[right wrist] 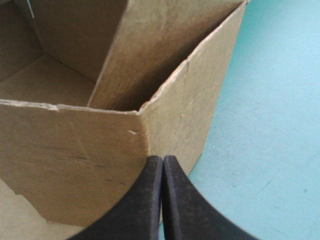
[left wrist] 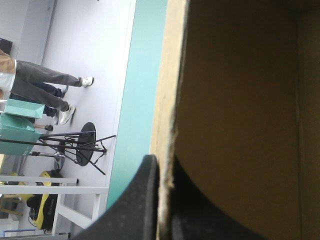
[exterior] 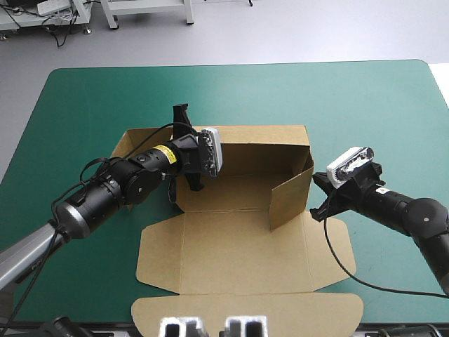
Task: Fold the box
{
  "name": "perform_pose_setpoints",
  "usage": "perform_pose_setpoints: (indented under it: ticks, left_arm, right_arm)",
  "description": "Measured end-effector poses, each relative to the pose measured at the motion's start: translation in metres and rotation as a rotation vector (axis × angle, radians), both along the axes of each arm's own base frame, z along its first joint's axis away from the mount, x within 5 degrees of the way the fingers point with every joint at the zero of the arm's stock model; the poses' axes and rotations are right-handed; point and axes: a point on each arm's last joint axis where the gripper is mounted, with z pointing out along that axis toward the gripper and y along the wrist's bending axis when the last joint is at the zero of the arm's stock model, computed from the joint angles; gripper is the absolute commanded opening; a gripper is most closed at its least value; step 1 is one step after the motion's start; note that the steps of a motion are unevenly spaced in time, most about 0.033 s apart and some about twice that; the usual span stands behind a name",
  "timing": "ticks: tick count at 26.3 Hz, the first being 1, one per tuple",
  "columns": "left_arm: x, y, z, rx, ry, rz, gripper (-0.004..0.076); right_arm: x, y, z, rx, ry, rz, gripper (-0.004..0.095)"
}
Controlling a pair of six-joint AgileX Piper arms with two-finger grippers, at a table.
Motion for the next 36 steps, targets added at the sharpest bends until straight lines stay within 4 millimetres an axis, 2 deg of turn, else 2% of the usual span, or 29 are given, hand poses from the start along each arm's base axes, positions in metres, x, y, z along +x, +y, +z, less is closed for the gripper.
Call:
perform_pose_setpoints:
  ticks: [2, 4, 6, 9, 11, 12, 17, 24, 30, 33, 36]
  left_arm:
    - [0.000, 0.000, 0.000, 0.001, 0.000, 0.000, -0.0010]
    - [0.000, 0.000, 0.000, 0.003, 0.003, -0.001, -0.0010]
    - [0.000, 0.000, -0.001, 0.008, 0.008, -0.002, -0.0010]
    - [-0.001, 0.000, 0.000, 0.015, 0.017, -0.004, -0.0010]
    - [-0.001, 0.000, 0.000, 0.016, 0.018, -0.006, -0.0010]
    - [-0.002, 0.000, 0.000, 0.016, 0.020, -0.006, -0.0010]
    - [-0.002, 0.000, 0.001, 0.013, 0.018, -0.006, -0.0010]
    - [0.003, -0.003, 0.003, -0.006, 0.049, 0.006, -0.0010]
    - [0.014, -0.013, 0.001, -0.003, 0.074, 0.018, -0.0010]
    - [0.009, -0.027, -0.003, 0.038, 0.064, -0.022, -0.0010]
    - [0.006, -0.030, -0.003, 0.042, 0.079, -0.022, -0.0010]
  right_arm:
    - [0.001, 0.000, 0.001, -0.003, -0.012, -0.005, 0.0009]
    - [0.001, -0.001, 0.001, -0.002, -0.015, -0.007, 0.0098]
    - [0.000, 0.000, 0.001, -0.003, -0.011, 0.004, 0.0254]
    - [-0.002, 0.002, -0.001, 0.000, 0.009, 0.037, 0.0574]
    - [-0.003, 0.003, -0.001, 0.003, 0.019, 0.052, 0.0712]
    - [-0.004, 0.004, -0.001, 0.003, 0.021, 0.057, 0.0735]
    - [-0.003, 0.005, -0.005, -0.018, 0.019, 0.090, 0.0737]
    - [0.013, 0.013, -0.022, 0.040, 0.092, 0.144, 0.0737]
    - [0.015, 0.014, -0.019, 0.064, 0.079, 0.135, 0.0737]
    - [0.019, 0.013, -0.017, 0.083, 0.052, 0.105, 0.0737]
    - [0.024, 0.012, -0.018, 0.097, 0.044, 0.074, 0.0737]
